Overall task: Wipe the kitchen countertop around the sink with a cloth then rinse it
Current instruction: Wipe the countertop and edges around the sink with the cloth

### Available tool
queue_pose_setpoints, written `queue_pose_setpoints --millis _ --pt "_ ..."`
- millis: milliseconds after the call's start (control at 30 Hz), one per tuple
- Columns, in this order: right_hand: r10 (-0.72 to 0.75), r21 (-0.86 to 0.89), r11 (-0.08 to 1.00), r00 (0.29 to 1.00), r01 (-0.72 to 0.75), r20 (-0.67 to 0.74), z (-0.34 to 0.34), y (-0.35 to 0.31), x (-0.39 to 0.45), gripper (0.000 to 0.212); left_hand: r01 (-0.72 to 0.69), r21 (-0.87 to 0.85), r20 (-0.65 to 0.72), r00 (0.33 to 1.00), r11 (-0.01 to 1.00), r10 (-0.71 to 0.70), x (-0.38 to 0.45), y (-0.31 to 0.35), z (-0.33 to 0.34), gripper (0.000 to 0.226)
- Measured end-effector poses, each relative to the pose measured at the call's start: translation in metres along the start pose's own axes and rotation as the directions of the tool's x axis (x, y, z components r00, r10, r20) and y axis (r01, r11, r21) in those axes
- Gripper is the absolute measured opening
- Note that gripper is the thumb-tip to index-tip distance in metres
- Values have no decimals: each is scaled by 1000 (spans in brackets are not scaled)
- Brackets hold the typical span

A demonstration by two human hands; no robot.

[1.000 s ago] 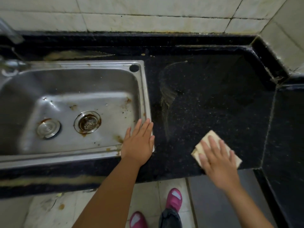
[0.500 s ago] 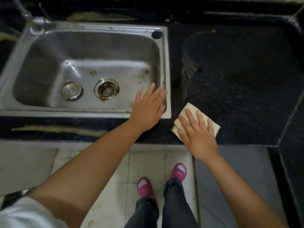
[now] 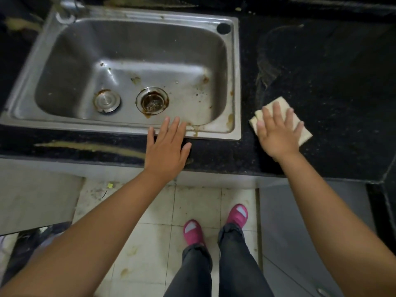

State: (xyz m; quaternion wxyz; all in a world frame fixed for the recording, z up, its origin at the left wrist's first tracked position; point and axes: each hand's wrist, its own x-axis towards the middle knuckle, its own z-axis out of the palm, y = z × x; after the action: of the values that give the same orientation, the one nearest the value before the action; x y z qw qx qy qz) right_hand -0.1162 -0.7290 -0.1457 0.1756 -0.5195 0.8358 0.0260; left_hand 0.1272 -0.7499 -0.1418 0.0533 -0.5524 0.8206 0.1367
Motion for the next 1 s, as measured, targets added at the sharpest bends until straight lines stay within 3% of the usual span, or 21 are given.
queue_pose_setpoints --millis 133,233,300,433,600,700,800,933,1000 --pt "-158 -58 986 987 159 31 11 2 -31 53 -14 17 22 1000 1000 14 1 1 0 54" --pt "-192 -105 975 979 198 65 13 29 -57 81 -11 22 32 999 1000 11 -2 1 -2 53" --pt "-135 -115 983 987 144 86 9 50 -64 82 -14 -7 10 1000 1000 14 -4 1 -7 53" --pt "75 -39 997 992 -72 103 -8 84 -45 50 -15 -37 -22 1000 999 15 -4 1 -18 53" --pt "257 46 965 966 -258 8 -33 96 18 50 -32 -83 -16 999 996 31 9 14 -26 53" --pt "272 55 961 962 -272 20 -53 81 76 50 -35 -47 23 999 998 36 27 29 -29 54" --pt "137 10 990 989 -138 48 -67 51 134 51 -22 41 50 999 999 20 47 46 -29 56" --pt "-84 -37 995 992 88 91 -67 16 163 50 -14 -76 13 1000 997 15 78 75 -36 81" --pt "-243 -87 965 968 248 65 -53 16 149 51 17 -109 26 1000 994 -14 97 90 -38 64"
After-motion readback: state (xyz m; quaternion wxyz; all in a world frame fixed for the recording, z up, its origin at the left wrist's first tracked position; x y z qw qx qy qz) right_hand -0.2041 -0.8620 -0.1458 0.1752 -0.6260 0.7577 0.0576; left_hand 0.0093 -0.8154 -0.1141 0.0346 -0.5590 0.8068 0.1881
